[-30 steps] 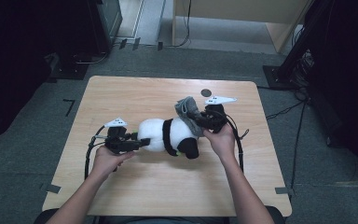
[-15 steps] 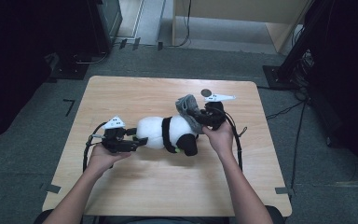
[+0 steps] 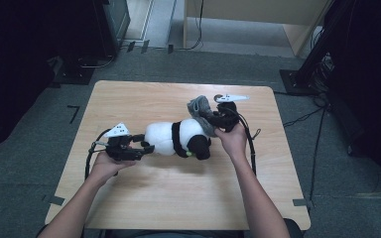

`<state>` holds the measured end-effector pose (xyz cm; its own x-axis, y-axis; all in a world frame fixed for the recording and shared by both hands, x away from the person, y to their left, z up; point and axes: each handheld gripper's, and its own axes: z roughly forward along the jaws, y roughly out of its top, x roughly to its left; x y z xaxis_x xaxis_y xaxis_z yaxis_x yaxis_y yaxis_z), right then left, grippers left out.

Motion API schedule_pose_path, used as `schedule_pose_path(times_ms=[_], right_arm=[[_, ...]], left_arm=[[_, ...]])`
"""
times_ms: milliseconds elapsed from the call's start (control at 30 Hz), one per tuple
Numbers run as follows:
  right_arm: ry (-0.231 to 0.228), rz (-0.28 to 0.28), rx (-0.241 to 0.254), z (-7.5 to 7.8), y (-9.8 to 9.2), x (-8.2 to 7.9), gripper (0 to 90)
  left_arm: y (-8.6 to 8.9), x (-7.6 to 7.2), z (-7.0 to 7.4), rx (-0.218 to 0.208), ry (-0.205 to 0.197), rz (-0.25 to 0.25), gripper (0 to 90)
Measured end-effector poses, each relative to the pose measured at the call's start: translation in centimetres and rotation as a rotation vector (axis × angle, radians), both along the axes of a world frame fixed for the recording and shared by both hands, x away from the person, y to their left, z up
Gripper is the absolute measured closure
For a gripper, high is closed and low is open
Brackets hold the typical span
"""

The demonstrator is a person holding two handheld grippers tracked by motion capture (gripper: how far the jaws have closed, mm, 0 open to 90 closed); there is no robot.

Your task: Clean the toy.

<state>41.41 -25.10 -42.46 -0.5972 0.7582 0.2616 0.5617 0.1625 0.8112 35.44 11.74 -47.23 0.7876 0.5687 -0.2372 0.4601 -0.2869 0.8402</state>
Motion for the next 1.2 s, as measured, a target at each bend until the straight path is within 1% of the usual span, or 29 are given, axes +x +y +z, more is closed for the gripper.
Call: schedule_pose_path(times_ms=[133, 167, 233, 333, 400, 533, 600, 667, 767, 833, 900, 933, 967, 1000, 1067, 1133, 1200], right_arm=[[0.003, -0.012, 0.009, -0.3, -0.1, 0.8, 79.5], [0.018, -0.015, 0.015, -0.3, -0.2, 1.0, 79.5], [0.023, -0.016, 0.015, -0.3, -0.2, 1.2, 79.5], [0.024, -0.021, -0.001, -0.3, -0.1, 1.5, 79.5], [0.035, -0.023, 0.000, -0.3, -0.1, 1.8, 79.5], [0.040, -0.034, -0.002, -0.5, 0.0, 2.4, 79.5], [0.050, -0.040, 0.011, -0.8, -0.2, 2.6, 79.5], [0.059, -0.046, 0.024, -1.0, -0.3, 2.8, 79.5], [0.068, -0.056, 0.031, -1.2, -0.5, 2.9, 79.5], [0.074, -0.062, 0.035, -1.3, -0.5, 3.0, 79.5], [0.079, -0.071, 0.045, -1.4, -0.6, 3.1, 79.3], [0.081, -0.073, 0.048, -1.4, -0.6, 3.1, 79.2], [0.091, -0.077, 0.054, -1.3, -0.7, 3.1, 79.2], [0.092, -0.083, 0.062, -1.2, -0.8, 3.0, 79.2], [0.084, -0.090, 0.076, -0.8, -1.0, 2.8, 79.0], [0.057, -0.098, 0.089, 0.2, -1.2, 2.3, 79.0], [0.027, -0.098, 0.085, 1.3, -1.2, 1.7, 78.9]], left_arm=[[-0.1, 0.7, -0.4, -0.015, -0.001, -0.015, 26.3], [-0.2, 0.8, -0.4, -0.020, -0.002, -0.017, 26.2], [-0.4, 1.1, -0.5, -0.025, -0.020, -0.019, 25.1], [-0.7, 1.4, -0.6, -0.037, -0.044, -0.023, 23.4], [-0.9, 1.6, -0.8, -0.035, -0.048, -0.025, 20.3], [-1.5, 2.0, -0.9, -0.033, -0.057, -0.006, 17.3], [-1.7, 2.2, -1.0, -0.027, -0.064, -0.004, 16.0], [-2.0, 2.5, -1.0, -0.028, -0.062, 0.000, 15.0], [-2.3, 2.7, -1.2, -0.027, -0.065, 0.015, 15.3], [-2.5, 2.6, -1.2, -0.024, -0.073, 0.028, 17.7], [-2.5, 2.6, -1.3, -0.021, -0.066, 0.046, 23.6], [-2.6, 2.5, -1.2, -0.008, -0.074, 0.056, 27.0], [-2.6, 2.4, -1.2, -0.002, -0.072, 0.061, 30.5], [-2.6, 2.4, -1.2, 0.001, -0.063, 0.067, 32.9], [-2.7, 2.1, -1.2, 0.013, -0.070, 0.076, 37.9], [-2.8, 2.0, -1.2, 0.016, -0.070, 0.084, 41.6], [-2.7, 2.0, -1.2, 0.012, -0.065, 0.085, 44.0]])
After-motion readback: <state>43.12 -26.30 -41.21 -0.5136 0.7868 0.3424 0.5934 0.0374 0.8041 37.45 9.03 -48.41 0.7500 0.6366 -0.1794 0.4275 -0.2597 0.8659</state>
